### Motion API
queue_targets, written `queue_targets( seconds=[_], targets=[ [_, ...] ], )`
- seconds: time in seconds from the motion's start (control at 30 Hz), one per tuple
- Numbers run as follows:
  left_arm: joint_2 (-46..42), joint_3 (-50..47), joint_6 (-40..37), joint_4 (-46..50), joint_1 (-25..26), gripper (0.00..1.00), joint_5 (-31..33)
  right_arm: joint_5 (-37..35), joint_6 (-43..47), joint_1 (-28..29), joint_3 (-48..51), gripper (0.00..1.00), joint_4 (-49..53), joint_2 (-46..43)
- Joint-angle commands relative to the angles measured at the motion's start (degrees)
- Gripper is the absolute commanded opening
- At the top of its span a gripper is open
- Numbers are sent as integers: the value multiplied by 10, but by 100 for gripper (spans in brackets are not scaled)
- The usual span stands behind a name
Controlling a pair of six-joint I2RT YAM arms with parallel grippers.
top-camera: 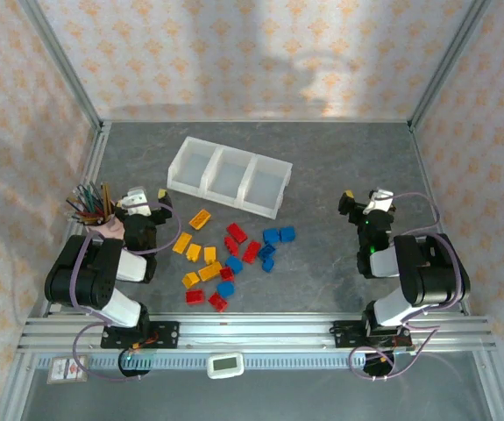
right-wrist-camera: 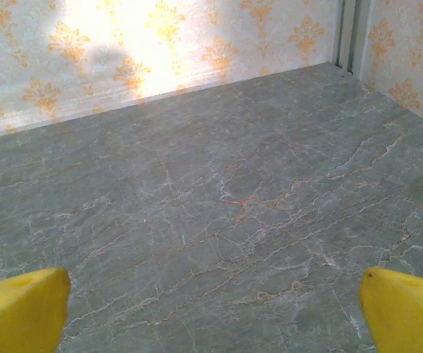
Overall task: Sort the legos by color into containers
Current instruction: Pick up the lego from the center of the table.
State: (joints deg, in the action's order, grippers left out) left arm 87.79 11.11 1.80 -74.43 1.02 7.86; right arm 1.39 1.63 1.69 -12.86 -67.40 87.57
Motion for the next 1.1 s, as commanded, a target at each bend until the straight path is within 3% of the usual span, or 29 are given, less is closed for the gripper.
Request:
queue_targets(
  seconds=[0.0, 0.83, 1.07],
  targets=[
    [2, 9, -6, -19, -2, 99, -11, 2, 9, 0, -8, 100, -24, -6],
    [2, 7, -6, -21, -2, 99, -10, 1, 10, 0, -8, 100, -23, -7],
    [-11, -9, 8, -43, -1, 99, 25, 6, 9, -1, -5, 100, -24, -9]
  ],
)
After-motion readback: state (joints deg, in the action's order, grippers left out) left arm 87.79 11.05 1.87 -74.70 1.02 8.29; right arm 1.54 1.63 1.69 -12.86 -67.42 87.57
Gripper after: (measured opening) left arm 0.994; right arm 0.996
